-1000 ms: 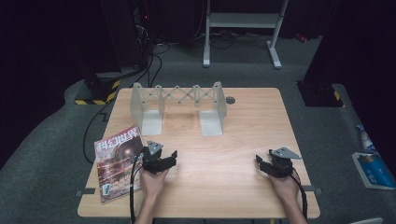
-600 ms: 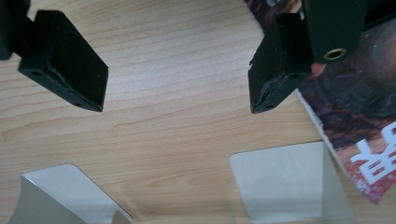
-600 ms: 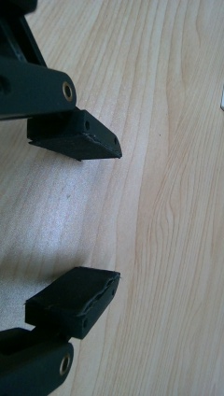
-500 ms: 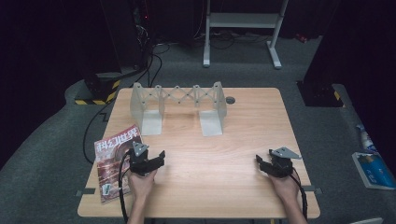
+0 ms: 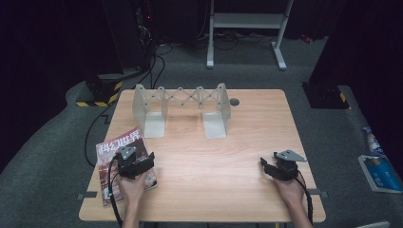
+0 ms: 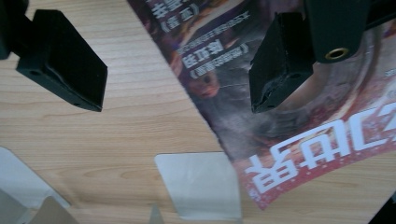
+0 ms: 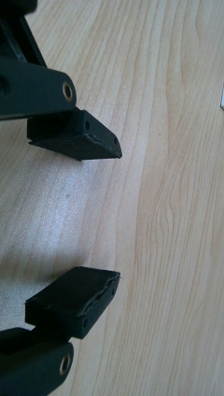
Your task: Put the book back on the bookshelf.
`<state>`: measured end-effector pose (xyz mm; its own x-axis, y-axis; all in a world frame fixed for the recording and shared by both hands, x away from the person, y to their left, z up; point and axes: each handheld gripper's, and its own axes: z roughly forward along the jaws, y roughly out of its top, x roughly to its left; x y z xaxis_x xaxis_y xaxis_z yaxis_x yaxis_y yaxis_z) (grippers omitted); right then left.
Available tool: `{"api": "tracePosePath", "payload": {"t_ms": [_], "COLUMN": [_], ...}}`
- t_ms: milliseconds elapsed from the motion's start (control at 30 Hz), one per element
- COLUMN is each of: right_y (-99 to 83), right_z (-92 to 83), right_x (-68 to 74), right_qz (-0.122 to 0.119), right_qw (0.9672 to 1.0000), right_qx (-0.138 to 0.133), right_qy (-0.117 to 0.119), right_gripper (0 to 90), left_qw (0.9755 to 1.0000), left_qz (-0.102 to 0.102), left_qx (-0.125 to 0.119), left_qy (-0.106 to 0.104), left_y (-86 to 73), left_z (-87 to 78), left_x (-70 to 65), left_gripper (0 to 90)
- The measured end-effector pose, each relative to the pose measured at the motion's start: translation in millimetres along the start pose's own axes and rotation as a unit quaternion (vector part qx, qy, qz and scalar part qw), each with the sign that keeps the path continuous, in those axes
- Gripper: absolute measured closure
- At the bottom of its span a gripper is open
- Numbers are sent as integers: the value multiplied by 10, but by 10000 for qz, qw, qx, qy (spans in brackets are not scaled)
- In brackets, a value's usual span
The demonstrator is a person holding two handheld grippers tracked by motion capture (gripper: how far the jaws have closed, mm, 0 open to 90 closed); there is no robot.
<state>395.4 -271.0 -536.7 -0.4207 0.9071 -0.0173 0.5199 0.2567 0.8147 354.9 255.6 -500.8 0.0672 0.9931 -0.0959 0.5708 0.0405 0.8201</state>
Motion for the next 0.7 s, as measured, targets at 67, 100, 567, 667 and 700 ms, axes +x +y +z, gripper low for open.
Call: {"api": "tracePosePath", "payload": {"t_ms": [67,100,567,667,700], "right_y": [0,0,-1,-1,-1], "right_z": [0,0,-1,-1,-1], "right_x": [0,0,1,4,4], "right_qz": [-1,-1,-9,-6,-6], "right_qw": [10000,10000,10000,10000,10000], "right_qx": [-2,-1,2,0,0], "right_qy": [-1,-1,-5,3,4], "right_gripper": [347,347,347,347,347], "left_qw": [10000,9999,9974,9963,9956], "left_qz": [-47,-79,-371,-412,-411], "left_qx": [20,34,168,251,291], "left_qy": [73,92,594,707,787], "left_y": [-10,-13,-87,-121,-131], "left_z": [-4,-5,-61,-55,-51], "left_x": [65,88,473,550,591], "left_gripper": [196,193,168,162,159]}}
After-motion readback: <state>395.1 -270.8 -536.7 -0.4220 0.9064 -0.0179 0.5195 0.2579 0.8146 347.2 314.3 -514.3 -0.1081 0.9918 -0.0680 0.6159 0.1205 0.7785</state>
